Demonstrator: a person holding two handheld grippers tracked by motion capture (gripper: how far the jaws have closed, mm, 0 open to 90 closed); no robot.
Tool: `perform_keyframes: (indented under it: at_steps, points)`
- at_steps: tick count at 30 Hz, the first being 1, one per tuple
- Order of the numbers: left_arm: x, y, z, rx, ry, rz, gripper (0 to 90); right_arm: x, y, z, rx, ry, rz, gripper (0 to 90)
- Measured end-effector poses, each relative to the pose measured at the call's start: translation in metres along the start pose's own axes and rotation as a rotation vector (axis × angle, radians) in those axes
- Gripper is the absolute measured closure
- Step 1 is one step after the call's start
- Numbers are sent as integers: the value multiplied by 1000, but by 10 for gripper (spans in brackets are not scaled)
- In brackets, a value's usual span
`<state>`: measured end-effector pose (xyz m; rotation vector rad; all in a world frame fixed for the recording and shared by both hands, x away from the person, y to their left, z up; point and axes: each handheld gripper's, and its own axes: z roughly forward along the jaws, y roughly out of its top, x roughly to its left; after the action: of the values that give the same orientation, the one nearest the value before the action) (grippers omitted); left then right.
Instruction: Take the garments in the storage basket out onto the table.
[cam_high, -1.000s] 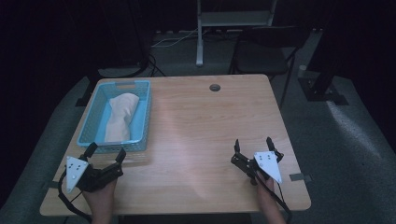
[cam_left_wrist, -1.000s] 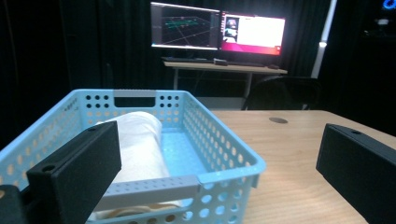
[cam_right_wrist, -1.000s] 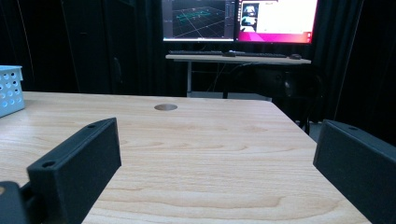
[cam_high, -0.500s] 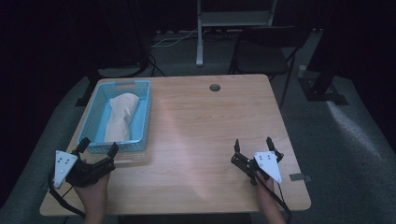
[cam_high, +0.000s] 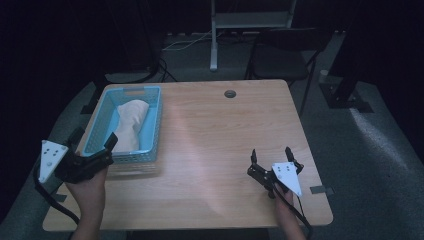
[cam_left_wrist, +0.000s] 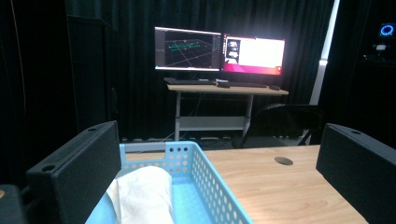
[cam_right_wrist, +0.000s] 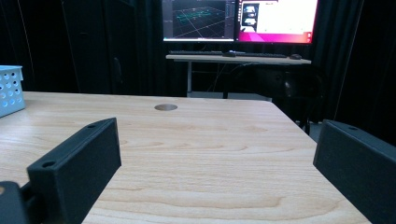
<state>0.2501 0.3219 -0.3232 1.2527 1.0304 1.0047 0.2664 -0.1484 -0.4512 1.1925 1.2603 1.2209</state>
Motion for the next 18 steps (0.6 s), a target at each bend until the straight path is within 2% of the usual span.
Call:
perform_keyframes:
  at_steps: [9,14,18]
  points:
    - [3,6,17,52,8,1,0,0,0,0,0,-1,0,1]
    - [5,5,26,68,-11,-16,0,0,0,0,1,-1,1,1]
    - [8,4,32,96,5,-18,0,0,0,0,0,-1,0,1]
